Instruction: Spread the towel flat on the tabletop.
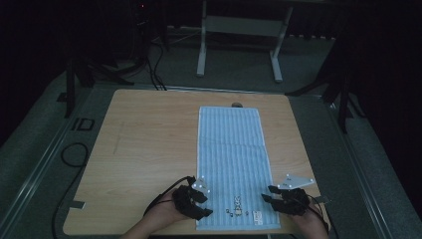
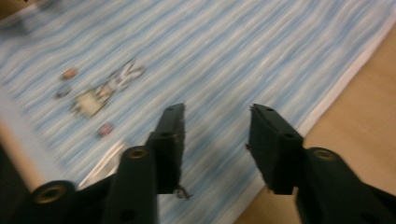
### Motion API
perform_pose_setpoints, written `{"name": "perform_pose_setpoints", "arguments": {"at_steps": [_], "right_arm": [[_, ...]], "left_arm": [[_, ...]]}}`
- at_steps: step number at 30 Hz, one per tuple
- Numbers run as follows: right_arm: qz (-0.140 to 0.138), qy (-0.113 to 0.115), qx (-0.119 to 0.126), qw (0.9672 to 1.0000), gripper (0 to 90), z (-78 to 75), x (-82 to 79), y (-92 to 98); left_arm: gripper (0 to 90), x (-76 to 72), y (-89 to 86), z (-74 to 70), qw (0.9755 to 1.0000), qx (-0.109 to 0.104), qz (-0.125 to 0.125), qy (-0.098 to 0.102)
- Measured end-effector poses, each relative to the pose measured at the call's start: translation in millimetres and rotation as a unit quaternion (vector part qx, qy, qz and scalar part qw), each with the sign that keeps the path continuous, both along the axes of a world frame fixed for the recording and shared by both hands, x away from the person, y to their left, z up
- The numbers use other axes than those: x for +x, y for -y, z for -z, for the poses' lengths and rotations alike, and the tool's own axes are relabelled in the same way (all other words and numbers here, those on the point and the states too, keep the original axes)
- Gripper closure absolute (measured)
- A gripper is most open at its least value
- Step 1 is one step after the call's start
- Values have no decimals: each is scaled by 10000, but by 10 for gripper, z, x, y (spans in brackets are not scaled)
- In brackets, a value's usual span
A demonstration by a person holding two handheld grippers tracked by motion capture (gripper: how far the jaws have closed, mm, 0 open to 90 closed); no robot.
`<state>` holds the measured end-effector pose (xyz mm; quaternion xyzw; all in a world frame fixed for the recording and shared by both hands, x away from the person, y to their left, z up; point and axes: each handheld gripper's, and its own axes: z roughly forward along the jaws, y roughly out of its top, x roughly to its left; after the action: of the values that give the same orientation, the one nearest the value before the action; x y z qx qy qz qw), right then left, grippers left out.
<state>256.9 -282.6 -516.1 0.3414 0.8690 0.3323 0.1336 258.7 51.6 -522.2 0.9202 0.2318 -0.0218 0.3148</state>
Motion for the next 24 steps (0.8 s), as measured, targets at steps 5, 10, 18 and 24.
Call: {"name": "perform_pose_setpoints", "arguments": {"at_steps": [5,10,18,24], "right_arm": [[46,101,-73,9999,652,54,158,-34],[108,13,-228,9997,687,175,231,-44],[113,-133,-292,9994,650,253,184,0],[54,-193,-273,9994,636,251,80,-1]], "left_arm": [[499,128,5,64,9996,21,-245,122],[499,176,3,135,9995,143,-280,91],[498,113,-45,157,9996,108,-244,43],[497,-1,-65,151,9999,129,-37,-44]]}}
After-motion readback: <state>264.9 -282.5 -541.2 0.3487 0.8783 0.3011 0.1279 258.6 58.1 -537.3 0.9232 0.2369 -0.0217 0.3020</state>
